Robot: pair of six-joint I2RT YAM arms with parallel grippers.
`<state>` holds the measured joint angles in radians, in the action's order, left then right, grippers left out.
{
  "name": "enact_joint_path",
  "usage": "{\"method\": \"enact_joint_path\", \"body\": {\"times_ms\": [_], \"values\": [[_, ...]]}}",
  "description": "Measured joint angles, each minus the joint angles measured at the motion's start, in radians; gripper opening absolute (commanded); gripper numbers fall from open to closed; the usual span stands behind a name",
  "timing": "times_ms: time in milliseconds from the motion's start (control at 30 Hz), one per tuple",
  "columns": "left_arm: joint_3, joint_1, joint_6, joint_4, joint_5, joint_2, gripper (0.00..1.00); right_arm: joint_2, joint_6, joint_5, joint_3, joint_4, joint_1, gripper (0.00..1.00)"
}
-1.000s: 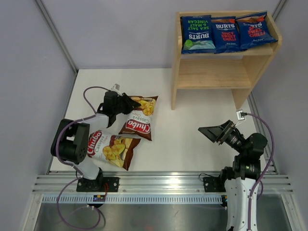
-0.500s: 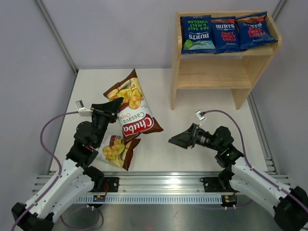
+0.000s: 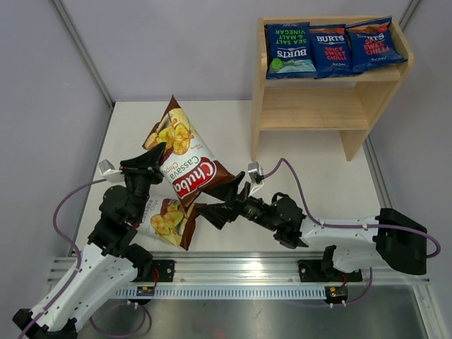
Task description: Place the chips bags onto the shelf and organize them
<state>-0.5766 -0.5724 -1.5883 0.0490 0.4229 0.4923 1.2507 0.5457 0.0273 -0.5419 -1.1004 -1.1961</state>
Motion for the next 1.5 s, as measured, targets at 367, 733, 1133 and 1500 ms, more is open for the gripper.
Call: {"method": "enact_joint_path", "body": {"times_ms": [367, 733, 1133, 1500], "values": [[0.001, -0.006, -0.070, 0.011, 0.034, -0.075, 0.00, 0.110, -0.017, -0.289, -0.105, -0.031, -0.022, 0.99], [0.039, -0.006, -0.134, 0.049, 0.025, -0.080, 0.00, 0.139, -0.076, -0.275, -0.162, -0.057, -0.032, 0.99], [0.115, -0.006, -0.159, 0.103, -0.010, -0.110, 0.07, 0.082, -0.097, -0.207, -0.168, 0.083, 0.020, 0.42], [0.134, -0.014, -0.067, 0.127, -0.061, -0.113, 0.99, -0.024, -0.114, -0.160, -0.134, 0.171, 0.051, 0.25]]}}
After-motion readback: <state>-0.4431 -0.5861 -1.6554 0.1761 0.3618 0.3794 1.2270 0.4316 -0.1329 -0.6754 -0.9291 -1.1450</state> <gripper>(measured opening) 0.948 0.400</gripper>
